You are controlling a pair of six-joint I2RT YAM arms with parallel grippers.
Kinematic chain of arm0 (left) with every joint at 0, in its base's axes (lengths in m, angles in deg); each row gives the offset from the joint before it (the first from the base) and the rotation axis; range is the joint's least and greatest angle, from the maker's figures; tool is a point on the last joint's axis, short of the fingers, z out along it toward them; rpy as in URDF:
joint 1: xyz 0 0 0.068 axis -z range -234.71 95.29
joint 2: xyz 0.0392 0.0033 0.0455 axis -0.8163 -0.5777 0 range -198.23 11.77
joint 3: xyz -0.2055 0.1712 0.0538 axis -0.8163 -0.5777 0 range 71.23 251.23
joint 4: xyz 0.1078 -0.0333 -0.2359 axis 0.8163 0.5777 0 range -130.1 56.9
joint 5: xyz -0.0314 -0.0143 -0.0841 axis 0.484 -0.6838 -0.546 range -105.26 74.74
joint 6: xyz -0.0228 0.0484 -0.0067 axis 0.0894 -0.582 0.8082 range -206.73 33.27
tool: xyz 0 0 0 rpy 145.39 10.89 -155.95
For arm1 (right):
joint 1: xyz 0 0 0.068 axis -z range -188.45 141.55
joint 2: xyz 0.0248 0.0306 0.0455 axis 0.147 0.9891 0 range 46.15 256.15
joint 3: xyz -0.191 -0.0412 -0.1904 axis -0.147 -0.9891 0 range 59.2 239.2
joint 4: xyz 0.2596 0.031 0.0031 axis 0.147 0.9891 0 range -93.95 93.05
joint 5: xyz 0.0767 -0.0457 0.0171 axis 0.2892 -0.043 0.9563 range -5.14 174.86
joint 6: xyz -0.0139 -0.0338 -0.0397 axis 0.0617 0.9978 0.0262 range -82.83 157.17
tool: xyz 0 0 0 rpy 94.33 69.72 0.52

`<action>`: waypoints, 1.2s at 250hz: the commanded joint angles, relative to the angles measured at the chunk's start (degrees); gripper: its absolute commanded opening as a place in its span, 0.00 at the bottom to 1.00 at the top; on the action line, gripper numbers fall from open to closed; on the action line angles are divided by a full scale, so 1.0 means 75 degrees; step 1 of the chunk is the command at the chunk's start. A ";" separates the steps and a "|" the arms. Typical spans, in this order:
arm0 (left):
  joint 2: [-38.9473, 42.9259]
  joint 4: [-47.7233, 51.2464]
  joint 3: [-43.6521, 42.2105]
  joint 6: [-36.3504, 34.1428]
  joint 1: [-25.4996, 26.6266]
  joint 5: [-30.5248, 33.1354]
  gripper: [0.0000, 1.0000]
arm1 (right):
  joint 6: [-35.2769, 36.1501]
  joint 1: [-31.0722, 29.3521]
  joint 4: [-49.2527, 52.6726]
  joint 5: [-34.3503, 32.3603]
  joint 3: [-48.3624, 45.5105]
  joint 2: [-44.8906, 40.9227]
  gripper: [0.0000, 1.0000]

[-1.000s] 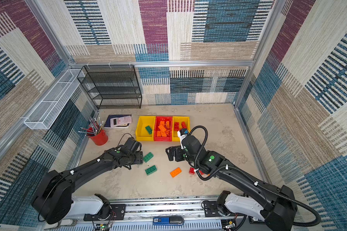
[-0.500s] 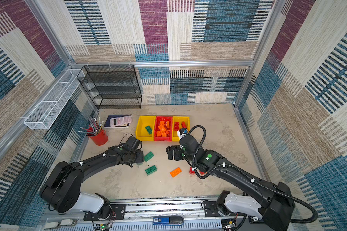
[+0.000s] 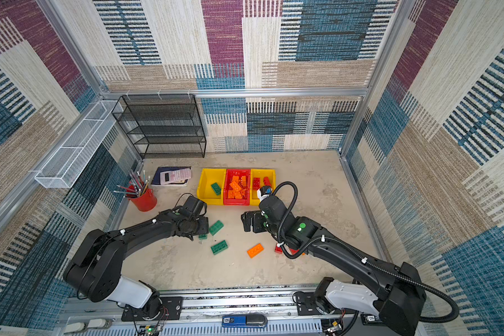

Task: Sort the legos into containers by color
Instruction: 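Return the left gripper to the green bricks and grasp a green 2x4 brick, then carry the green brick with the left gripper into the bin by the pencil cup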

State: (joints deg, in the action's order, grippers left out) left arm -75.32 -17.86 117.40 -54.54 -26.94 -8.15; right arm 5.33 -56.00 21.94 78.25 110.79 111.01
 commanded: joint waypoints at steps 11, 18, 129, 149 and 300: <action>0.0057 -0.0008 -0.0186 -0.0108 -0.0022 -0.0105 0.66 | 0.0008 -0.0012 -0.0118 -0.0088 0.0036 0.0069 1.00; 0.0059 0.0005 -0.0213 -0.0108 -0.0023 -0.0093 0.66 | 0.0005 -0.0012 -0.0135 -0.0082 0.0038 0.0082 1.00; -0.0015 0.0346 0.0014 -0.0168 -0.0023 -0.0011 0.29 | 0.0088 -0.0008 -0.0182 -0.0171 0.0020 0.0084 1.00; -0.0013 0.0490 0.0195 -0.0230 -0.0023 0.0060 0.23 | 0.0091 -0.0012 -0.0203 -0.0198 -0.0020 0.0033 1.00; -0.2051 0.1528 0.5114 -0.1065 -0.0408 0.0639 0.24 | 0.0392 -0.0013 -0.0322 -0.0414 -0.0138 0.0000 0.99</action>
State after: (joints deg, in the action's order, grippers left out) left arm -85.51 -8.90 148.37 -59.02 -29.24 -3.67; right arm 7.01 -56.00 21.11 76.74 109.28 110.51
